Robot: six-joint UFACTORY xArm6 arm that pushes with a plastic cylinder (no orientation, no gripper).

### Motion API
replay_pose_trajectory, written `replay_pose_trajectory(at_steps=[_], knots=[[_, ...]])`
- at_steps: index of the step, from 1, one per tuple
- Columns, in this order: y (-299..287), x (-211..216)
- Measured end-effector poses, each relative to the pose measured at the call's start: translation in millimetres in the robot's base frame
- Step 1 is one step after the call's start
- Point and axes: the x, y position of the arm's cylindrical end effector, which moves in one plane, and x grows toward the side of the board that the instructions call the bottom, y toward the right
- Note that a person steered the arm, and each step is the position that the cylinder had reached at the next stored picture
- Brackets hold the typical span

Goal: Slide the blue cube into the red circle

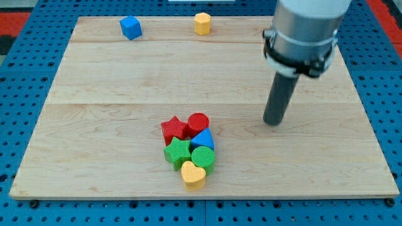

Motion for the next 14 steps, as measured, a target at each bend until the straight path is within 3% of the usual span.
replay_pose_trajectory(at_steps=[1, 2, 3, 4, 6, 7, 9, 10, 12, 14], knots=[[-78, -42], [-193, -42], [-306, -70], [-350, -139], [-292, -262], [-287, -269], [-230, -270], [-230, -261], [-226, -192], [-157, -167]])
